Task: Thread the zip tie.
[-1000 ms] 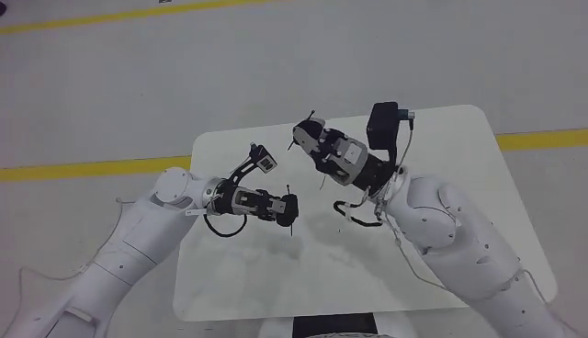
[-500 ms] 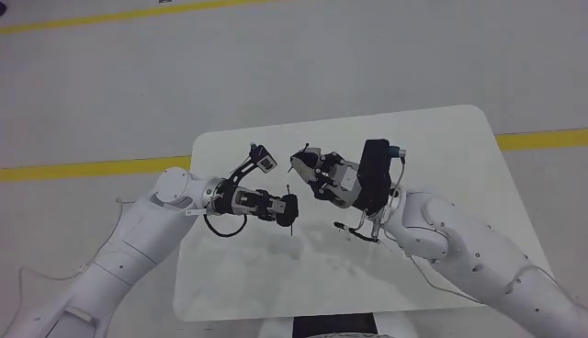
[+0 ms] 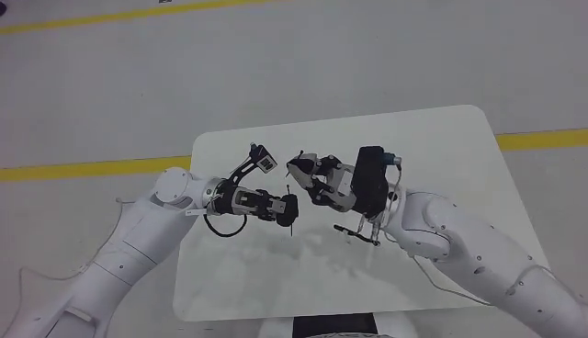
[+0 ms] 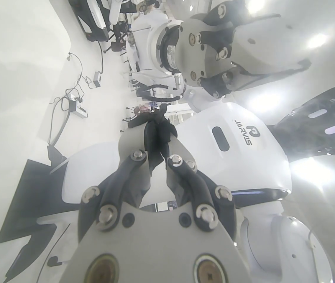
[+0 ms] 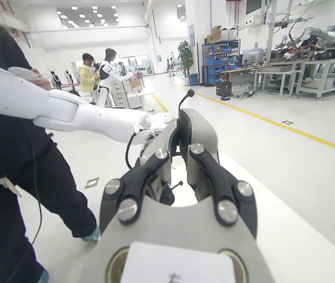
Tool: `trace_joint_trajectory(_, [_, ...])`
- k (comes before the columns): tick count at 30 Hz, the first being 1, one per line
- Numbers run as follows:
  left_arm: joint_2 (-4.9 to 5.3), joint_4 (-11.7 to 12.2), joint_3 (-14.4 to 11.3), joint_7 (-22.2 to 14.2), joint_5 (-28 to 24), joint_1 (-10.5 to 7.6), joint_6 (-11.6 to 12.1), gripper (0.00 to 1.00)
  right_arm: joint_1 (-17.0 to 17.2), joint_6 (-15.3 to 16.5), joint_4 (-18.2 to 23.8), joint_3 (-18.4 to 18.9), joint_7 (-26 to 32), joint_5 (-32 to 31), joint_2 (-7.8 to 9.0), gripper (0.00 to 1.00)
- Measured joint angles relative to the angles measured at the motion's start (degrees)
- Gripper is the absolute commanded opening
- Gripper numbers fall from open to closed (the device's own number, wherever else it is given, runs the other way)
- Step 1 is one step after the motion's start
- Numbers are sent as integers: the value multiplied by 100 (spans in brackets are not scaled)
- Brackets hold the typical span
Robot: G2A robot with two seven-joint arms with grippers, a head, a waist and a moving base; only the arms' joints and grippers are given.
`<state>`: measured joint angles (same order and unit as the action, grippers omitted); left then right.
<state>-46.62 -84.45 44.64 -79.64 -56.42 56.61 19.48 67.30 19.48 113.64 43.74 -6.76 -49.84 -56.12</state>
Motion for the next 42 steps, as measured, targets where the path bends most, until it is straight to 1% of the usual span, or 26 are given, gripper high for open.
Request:
trace_joint_trajectory(5, [0,0,0,0,0,0,0,0,-103,0,56,-150,189,-259,55,0])
trace_joint_trajectory(9, [0,0,0,0,0,0,0,0,-226,0,27,-310,213,-297,93,0])
trace_joint_trajectory(15, [0,0,0,0,0,0,0,0,-375,0,-56,-418,245,-320,122,0])
trace_joint_trajectory(18, [0,0,0,0,0,0,0,0,-406,0,-125,-406,251,-360,123,0])
trace_joint_trajectory(29, [0,0,0,0,0,0,0,0,-395,-12,-122,-398,256,-374,121,0])
trace_joint_trajectory(32, [0,0,0,0,0,0,0,0,-335,-48,-82,-332,298,-500,106,0])
trace_joint_trajectory(38, [0,0,0,0,0,0,0,0,-177,1,70,-118,438,-733,114,0])
trace_joint_trajectory(42, [0,0,0,0,0,0,0,0,-116,0,143,-102,583,-816,126,0])
